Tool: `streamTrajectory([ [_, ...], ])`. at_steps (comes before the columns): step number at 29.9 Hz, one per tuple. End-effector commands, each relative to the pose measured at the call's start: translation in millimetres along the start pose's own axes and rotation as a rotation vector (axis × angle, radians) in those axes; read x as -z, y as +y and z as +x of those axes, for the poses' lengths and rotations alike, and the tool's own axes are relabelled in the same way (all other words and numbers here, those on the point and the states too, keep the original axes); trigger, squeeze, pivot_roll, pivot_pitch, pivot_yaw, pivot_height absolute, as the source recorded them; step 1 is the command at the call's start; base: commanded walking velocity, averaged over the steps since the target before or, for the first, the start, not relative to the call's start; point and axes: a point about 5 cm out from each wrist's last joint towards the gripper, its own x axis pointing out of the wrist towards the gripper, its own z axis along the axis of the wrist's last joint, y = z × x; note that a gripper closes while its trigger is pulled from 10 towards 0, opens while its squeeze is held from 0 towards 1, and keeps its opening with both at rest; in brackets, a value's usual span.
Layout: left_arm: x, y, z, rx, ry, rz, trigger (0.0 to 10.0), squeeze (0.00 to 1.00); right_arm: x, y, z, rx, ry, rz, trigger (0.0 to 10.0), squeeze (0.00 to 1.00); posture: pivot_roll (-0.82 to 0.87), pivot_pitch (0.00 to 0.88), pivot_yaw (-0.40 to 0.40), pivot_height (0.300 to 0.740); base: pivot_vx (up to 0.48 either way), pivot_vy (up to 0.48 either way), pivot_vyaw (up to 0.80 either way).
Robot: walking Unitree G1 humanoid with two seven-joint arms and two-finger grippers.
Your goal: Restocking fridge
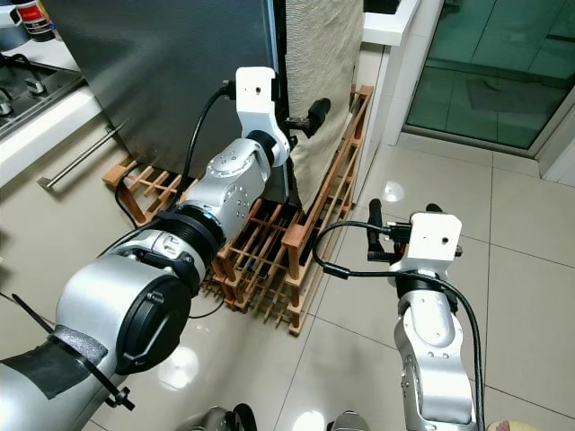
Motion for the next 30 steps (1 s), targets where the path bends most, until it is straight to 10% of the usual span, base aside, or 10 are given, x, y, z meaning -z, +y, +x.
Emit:
streamTrajectory([
  [1, 40.9, -150.1, 16.0, 0.568, 0.065, -0.201, 10.0, 0.00, 0.0, 0.7, -0.2, 0.004, 0.005, 0.005, 10.0, 0.03, -0.26, 0.121, 0.125, 0.740, 0.000, 0.000, 0.00],
  [4, 46.0, -152.5, 12.8, 0.612, 0.071, -0.180, 10.0, 0.00, -0.2, 2.2, 3.5, 0.000, 0.002, 0.007, 10.0, 0.03, -0.25, 0.112, 0.121, 0.740, 0.000, 0.000, 0.00],
  [15, 49.4, -82.2, -1.7, 0.469, 0.042, -0.200, 10.0, 0.00, -3.0, 5.5, 14.8, -0.029, -0.019, 0.008, 10.0, 0.03, -0.22, 0.055, 0.093, 0.740, 0.000, 0.000, 0.00],
  [30, 16.7, 20.7, -73.2, 0.065, -0.135, -0.072, 10.0, 0.00, -6.4, 14.8, 33.4, -0.092, -0.045, 0.040, 10.0, 0.04, -0.15, 0.000, 0.056, 0.740, 0.000, 0.000, 0.00],
])
